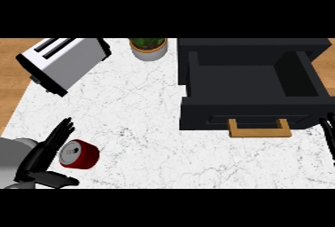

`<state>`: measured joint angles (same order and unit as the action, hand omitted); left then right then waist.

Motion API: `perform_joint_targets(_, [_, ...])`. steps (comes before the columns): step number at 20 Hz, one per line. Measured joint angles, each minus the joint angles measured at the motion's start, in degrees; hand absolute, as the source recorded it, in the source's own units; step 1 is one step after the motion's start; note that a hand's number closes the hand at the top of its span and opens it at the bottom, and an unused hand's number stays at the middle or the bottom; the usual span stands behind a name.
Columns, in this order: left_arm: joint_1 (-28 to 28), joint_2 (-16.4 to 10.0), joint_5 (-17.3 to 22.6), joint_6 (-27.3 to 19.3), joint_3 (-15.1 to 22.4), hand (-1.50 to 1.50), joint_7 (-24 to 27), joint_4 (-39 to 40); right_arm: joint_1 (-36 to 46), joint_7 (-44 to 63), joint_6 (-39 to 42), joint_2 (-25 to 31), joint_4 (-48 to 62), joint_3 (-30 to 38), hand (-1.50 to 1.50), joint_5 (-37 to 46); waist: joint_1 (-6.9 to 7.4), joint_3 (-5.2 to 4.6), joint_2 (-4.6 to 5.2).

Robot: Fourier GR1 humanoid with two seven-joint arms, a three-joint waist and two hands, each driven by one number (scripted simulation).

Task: Pick up the can, place it into the drawer and close the drawer

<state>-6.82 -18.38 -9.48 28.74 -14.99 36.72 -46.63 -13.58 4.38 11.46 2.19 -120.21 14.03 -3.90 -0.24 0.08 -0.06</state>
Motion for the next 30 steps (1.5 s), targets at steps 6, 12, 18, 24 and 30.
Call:
perform_joint_targets(6, [-3.5, 0.5, 0.3, -1.2, 0.9, -1.5, -0.1, 3.3, -2.5, 0.3, 0.3, -1.1, -2.7, -1.5, -1.5, 0.7, -0.11, -0.08, 0.04])
perform_joint_targets(12, [-4.2, 2.4, 0.4, -1.9, 2.7, -1.5, -1.1, 2.8, -1.9, 1.3, 0.5, -0.8, -3.5, -0.4, -1.5, -0.1, -0.03, -0.08, 0.04])
perform_joint_targets(18, [-3.1, 4.4, 0.0, -2.7, 4.9, -1.5, -0.7, 0.9, -2.0, 0.4, 1.5, -0.7, -2.1, 0.5, -1.5, -0.5, 0.05, -0.07, 0.01])
perform_joint_targets(24, [-3.7, 5.0, 1.3, -1.4, 5.7, 1.5, -2.2, -1.3, -2.1, 1.0, -0.4, -1.2, -3.3, -1.2, -1.5, 0.0, 0.06, -0.06, 0.01])
perform_joint_targets(30, [-3.3, 6.6, 4.2, 1.4, 6.5, 1.5, -5.9, -5.0, -3.0, -1.1, 0.9, -1.0, -2.2, 0.4, -1.5, -1.3, 0.08, -0.08, 0.0])
